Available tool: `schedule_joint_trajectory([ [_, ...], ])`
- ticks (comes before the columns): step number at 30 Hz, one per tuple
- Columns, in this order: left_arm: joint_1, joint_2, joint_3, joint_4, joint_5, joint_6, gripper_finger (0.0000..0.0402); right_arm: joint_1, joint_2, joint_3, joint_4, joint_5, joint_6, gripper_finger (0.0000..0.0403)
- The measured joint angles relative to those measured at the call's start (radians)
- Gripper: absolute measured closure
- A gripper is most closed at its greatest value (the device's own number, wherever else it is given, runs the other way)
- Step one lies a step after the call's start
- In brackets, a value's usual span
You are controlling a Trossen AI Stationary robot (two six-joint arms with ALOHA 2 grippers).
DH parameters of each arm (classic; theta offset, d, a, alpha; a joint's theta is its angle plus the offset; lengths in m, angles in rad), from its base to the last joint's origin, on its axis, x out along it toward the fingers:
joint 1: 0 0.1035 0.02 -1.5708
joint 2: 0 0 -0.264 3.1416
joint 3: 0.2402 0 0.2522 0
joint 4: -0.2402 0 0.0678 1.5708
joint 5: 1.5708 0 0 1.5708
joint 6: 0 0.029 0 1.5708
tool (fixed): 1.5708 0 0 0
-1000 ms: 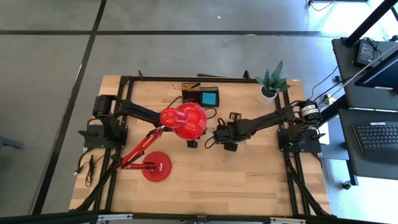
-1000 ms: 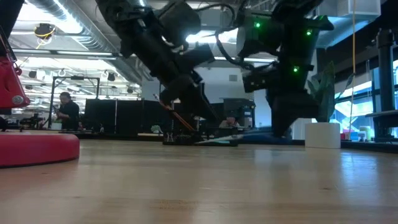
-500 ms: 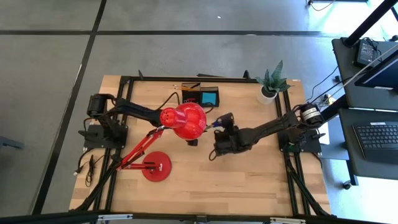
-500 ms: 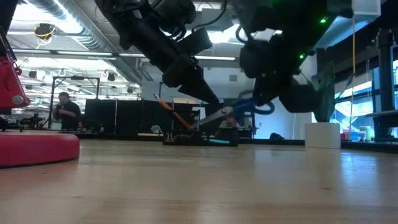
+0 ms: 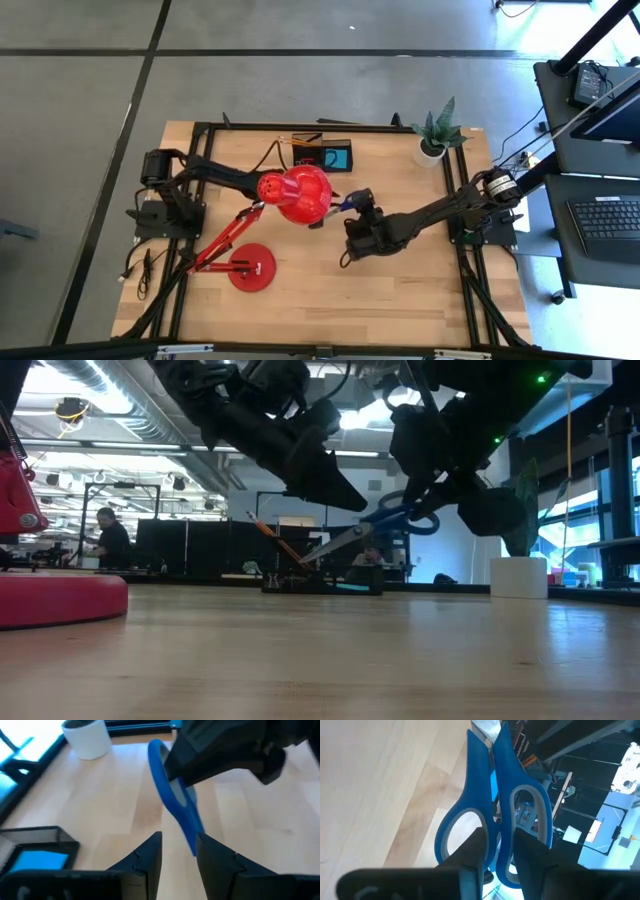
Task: Pick and place office supplies into organizer
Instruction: Put the scissors into the desk organizer
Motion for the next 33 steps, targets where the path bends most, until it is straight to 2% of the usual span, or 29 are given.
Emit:
schedule_joint_trajectory([
  [7, 0.025, 0.000, 0.000, 0.011, 0.134, -0.028, 0.0290, 0.000, 0.000, 0.000, 0.059, 0.017, -0.052, 0.0322],
  [12, 0.025, 0.000, 0.000, 0.006, 0.130, -0.038, 0.0271, 0.000, 0.000, 0.000, 0.108, 0.022, -0.104, 0.0322],
  [21, 0.044, 0.001, 0.000, 0.043, 0.102, -0.147, 0.0228, 0.000, -0.001, 0.002, 0.142, 0.026, -0.105, 0.0322],
  [33, 0.045, 0.001, 0.000, 0.108, 0.131, -0.170, 0.0245, 0.000, -0.001, 0.001, 0.181, 0.026, -0.108, 0.0322],
])
